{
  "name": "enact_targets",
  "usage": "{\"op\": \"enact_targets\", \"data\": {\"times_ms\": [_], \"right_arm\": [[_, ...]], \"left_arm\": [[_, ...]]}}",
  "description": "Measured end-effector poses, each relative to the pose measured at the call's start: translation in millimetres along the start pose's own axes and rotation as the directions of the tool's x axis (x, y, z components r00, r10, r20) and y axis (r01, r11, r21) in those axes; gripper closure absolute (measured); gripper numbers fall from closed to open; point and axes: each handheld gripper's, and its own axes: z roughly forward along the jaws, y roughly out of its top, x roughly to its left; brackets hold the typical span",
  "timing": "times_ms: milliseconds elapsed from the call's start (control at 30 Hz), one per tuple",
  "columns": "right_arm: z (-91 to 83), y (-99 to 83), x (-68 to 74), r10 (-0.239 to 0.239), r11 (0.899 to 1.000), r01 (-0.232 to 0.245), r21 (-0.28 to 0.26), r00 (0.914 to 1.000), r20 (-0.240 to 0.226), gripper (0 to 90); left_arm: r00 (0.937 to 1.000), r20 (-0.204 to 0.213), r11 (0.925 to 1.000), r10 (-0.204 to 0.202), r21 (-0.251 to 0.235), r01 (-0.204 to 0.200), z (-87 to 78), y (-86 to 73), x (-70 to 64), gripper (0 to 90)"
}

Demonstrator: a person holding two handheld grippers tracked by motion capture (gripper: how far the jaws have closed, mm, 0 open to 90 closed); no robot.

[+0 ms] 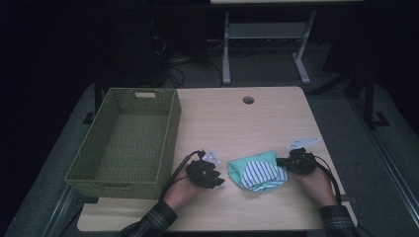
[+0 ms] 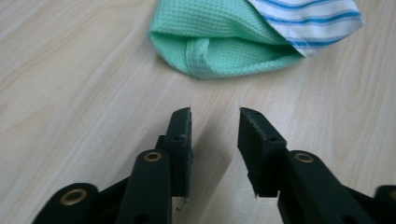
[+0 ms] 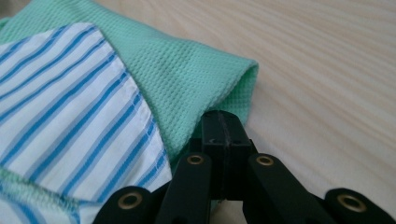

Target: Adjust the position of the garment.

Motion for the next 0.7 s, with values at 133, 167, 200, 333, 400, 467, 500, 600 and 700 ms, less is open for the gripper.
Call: {"op": "enact_targets", "data": {"times_ms": [133, 167, 200, 333, 400, 467, 500, 600, 700], "right_arm": [[-6.9, -6.8, 3.6, 0.008, 1.000, -0.008, 0.010, 1.0000, 0.000, 89.9], [-8.6, -8.7, 4.8, -0.001, 1.000, 0.001, 0.011, 1.0000, 0.004, 89.9], [-10.2, -10.8, 6.2, 0.002, 1.000, -0.002, 0.010, 1.0000, 0.003, 89.9], [-15.7, -15.7, 9.9, 0.005, 1.000, -0.005, 0.012, 1.0000, -0.005, 89.9], [-19.8, -14.7, 9.6, 0.002, 1.000, -0.002, -0.012, 1.0000, -0.007, 89.9], [-23.9, -11.7, 7.5, 0.001, 0.999, -0.001, -0.039, 1.0000, -0.005, 89.9], [-25.4, -9.8, 7.0, -0.002, 0.999, 0.003, -0.040, 1.0000, 0.006, 89.9], [-30.0, -0.6, 0.3, 0.005, 0.998, -0.003, -0.069, 0.9998, 0.020, 89.9], [-29.2, 9.0, -6.8, 0.008, 0.996, -0.005, -0.088, 0.9996, 0.026, 89.9]], "left_arm": [[1.0000, -0.009, 1.0000, -0.004, 0.000, 0.004, -1.7, -0.8, 2.6, 58.8], [1.0000, -0.007, 1.0000, -0.004, -0.001, 0.004, -1.8, -1.1, 3.3, 57.3], [0.9999, -0.010, 1.0000, -0.005, -0.002, 0.005, -1.7, -1.4, 3.6, 55.8], [0.9998, -0.019, 1.0000, -0.010, 0.001, 0.010, 0.1, -2.1, 3.9, 50.8], [0.9998, -0.020, 0.9999, 0.005, 0.016, -0.005, 0.1, -2.0, 4.3, 47.5], [0.9998, -0.019, 0.9998, 0.005, 0.017, -0.005, 0.6, -2.4, 3.5, 44.2], [0.9999, -0.016, 1.0000, -0.003, 0.006, 0.003, 1.4, -3.1, 2.4, 42.6], [0.9996, -0.025, 0.9998, 0.016, 0.013, -0.015, 0.0, -3.7, 2.4, 37.1], [0.9996, -0.028, 0.9999, 0.011, 0.010, -0.011, -0.5, -4.2, 2.1, 34.3]]}}
